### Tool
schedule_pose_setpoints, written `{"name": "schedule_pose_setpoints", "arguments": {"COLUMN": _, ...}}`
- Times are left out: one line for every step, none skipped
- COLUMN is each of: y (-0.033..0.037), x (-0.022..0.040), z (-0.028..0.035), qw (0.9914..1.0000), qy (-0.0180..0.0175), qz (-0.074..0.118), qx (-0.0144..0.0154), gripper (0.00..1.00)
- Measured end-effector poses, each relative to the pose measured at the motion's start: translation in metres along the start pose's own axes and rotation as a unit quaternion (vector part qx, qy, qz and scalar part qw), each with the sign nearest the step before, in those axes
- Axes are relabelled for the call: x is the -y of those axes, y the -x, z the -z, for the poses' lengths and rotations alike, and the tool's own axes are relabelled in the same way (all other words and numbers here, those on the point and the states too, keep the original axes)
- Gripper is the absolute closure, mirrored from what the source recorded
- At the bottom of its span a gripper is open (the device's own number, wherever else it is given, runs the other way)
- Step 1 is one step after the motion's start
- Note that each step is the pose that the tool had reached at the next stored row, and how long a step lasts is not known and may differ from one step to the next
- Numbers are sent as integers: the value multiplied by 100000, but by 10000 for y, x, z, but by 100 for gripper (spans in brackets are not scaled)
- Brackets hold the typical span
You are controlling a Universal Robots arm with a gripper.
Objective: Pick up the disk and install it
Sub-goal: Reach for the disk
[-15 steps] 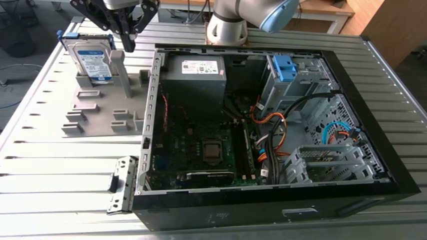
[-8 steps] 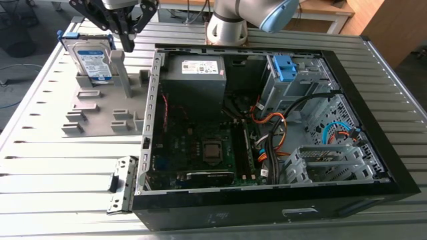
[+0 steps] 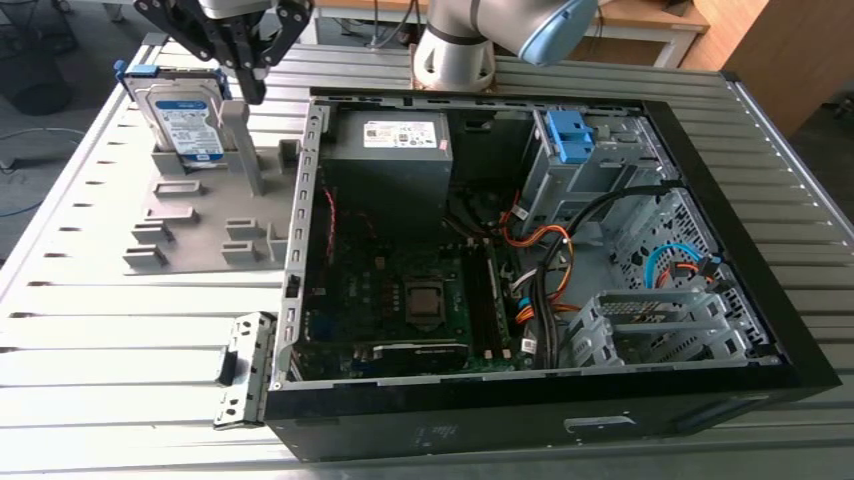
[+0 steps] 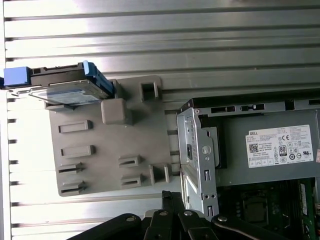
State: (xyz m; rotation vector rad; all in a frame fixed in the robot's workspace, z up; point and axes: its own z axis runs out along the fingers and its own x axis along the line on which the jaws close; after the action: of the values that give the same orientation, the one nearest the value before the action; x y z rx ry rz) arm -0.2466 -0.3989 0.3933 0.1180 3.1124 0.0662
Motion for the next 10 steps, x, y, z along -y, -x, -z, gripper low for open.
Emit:
{"name": "schedule_pose_setpoints", "arguments": {"y": -7, "x": 1, "z": 0, "qw": 100000, "qy": -1, "qz": -3, "qx": -2, "gripper": 89}}
{"name": "schedule_pose_setpoints", "arguments": {"y": -14, "x": 1, "z": 0, "qw": 100000, "qy": 2, "qz": 1, "qx": -1, "gripper": 89}}
{"name": "schedule_pose_setpoints", "arguments": {"y": -18, "x": 1, "z": 0, "qw": 100000, "qy": -1, "qz": 3, "qx": -3, "gripper": 89}}
{"name": "schedule_pose_setpoints", "arguments": {"y": -22, "x": 2, "z": 0, "qw": 100000, "qy": 1, "qz": 3, "qx": -2, "gripper": 89}}
{"name": "schedule_pose_setpoints", "arguments": {"y": -23, "x": 2, "z": 1, "qw": 100000, "qy": 0, "qz": 9, "qx": -4, "gripper": 89}}
{"name": "schedule_pose_setpoints", "arguments": {"y": -26, "x": 2, "z": 1, "qw": 100000, "qy": -1, "qz": 7, "qx": -4, "gripper": 89}}
{"name": "schedule_pose_setpoints", "arguments": {"y": -30, "x": 2, "z": 1, "qw": 100000, "qy": 0, "qz": 3, "qx": -4, "gripper": 89}}
{"name": "schedule_pose_setpoints", "arguments": {"y": -32, "x": 2, "z": 1, "qw": 100000, "qy": 0, "qz": 3, "qx": -5, "gripper": 89}}
{"name": "schedule_pose_setpoints", "arguments": {"y": -33, "x": 3, "z": 1, "qw": 100000, "qy": 0, "qz": 9, "qx": -4, "gripper": 89}}
{"name": "schedule_pose_setpoints", "arguments": {"y": -35, "x": 3, "z": 1, "qw": 100000, "qy": 1, "qz": 4, "qx": -1, "gripper": 89}}
